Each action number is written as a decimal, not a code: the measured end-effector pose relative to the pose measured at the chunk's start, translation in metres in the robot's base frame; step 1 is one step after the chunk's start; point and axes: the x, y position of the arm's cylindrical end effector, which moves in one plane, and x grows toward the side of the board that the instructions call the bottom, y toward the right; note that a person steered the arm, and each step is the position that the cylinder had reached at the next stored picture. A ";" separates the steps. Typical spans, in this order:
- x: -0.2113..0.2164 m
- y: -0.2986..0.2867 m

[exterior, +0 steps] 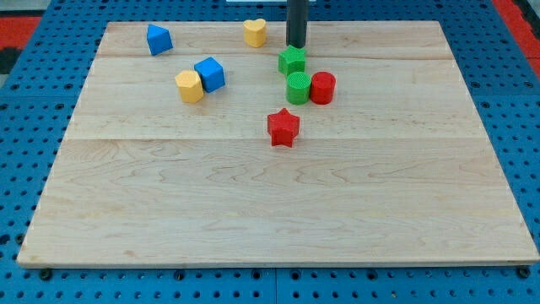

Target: Move your arm closer to the blue cube

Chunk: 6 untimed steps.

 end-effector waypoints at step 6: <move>0.137 -0.129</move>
